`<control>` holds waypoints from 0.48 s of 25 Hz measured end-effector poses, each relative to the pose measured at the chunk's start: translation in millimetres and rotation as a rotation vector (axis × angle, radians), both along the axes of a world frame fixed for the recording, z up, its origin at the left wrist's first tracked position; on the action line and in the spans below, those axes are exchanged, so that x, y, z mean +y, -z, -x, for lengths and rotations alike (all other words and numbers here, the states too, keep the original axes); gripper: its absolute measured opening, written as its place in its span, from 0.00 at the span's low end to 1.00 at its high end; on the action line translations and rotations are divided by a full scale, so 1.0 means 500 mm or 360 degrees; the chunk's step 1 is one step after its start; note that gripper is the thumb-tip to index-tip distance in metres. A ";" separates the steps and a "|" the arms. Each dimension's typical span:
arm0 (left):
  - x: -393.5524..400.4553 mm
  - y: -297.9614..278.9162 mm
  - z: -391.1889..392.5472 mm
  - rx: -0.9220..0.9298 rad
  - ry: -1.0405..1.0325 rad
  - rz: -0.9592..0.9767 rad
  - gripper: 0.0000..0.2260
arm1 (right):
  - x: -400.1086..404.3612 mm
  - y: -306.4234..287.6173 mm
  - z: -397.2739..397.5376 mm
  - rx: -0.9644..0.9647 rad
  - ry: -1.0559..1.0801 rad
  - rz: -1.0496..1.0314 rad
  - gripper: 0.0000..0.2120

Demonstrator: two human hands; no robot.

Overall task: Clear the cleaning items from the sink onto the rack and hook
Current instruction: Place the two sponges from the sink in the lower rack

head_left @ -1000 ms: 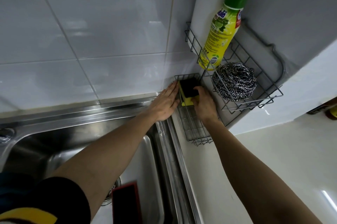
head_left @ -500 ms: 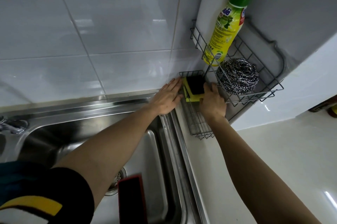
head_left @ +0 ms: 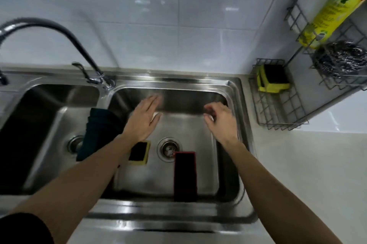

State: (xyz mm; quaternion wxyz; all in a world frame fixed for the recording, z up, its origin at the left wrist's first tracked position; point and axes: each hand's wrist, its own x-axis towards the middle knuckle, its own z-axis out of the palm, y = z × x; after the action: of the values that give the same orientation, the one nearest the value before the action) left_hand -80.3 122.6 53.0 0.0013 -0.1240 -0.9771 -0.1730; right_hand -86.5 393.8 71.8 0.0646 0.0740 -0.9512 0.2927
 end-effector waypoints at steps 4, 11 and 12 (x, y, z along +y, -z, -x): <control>-0.191 0.050 -0.102 -0.0042 -0.0310 0.0297 0.28 | -0.177 0.112 -0.041 -0.0475 -0.0038 0.0241 0.07; -0.281 0.109 -0.157 -0.0149 -0.0406 0.0481 0.31 | -0.396 0.307 -0.107 -0.1365 0.0284 0.0364 0.15; -0.278 0.111 -0.158 -0.0126 -0.0414 0.0484 0.31 | -0.413 0.324 -0.114 -0.1419 0.0333 0.0408 0.16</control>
State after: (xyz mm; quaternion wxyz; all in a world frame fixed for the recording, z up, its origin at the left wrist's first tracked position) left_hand -1.1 -16.3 -2.7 -0.0334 0.0114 -0.9990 -0.0264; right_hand -29.4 187.3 -90.4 -0.3122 -0.1637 -0.8447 0.4027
